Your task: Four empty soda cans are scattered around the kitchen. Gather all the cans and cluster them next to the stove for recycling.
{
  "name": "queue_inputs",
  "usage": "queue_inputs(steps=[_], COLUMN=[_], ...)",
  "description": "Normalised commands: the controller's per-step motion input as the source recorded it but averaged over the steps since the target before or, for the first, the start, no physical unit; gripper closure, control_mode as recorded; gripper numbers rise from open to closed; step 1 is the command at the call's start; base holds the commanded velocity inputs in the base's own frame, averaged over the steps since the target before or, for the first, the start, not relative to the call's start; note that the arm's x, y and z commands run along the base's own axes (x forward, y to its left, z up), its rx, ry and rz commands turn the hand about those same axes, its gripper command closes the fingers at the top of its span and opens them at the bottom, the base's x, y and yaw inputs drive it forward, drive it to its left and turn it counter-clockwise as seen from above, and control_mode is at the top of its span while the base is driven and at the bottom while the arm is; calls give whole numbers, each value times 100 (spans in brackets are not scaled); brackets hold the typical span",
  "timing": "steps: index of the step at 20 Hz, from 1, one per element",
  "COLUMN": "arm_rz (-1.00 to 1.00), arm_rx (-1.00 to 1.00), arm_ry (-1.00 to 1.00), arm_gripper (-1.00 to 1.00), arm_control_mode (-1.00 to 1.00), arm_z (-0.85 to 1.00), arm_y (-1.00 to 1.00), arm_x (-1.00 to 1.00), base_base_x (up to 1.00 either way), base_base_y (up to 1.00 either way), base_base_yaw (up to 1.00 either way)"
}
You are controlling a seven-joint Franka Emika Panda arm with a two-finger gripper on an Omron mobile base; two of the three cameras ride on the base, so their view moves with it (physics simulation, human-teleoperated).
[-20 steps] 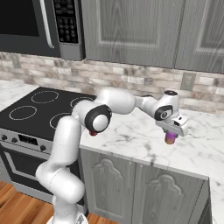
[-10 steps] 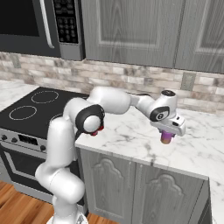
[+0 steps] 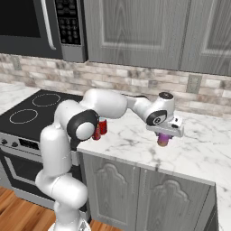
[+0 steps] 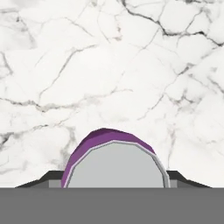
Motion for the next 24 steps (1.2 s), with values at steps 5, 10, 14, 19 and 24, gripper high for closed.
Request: queue_inputs(steps=[5,10,14,19,24], arm_rz=[18,19,18,20,22], arm_rx=[-4,-5,-3,-2,0], arm_ry=[-2,0,0,1,0], arm_gripper=[100,100,100,100,100], arm_control_mode=[-100,-100,-100,-100,-100], arm_z=[6,0,2,0,12], arm_y=[44,48,43,46,35], arm_x=[-12,-19,-18,-9,0], base_base_x=[0,0,0,0,0], base_base_y=[0,0,0,0,0], base_base_yaw=[0,0,0,0,0])
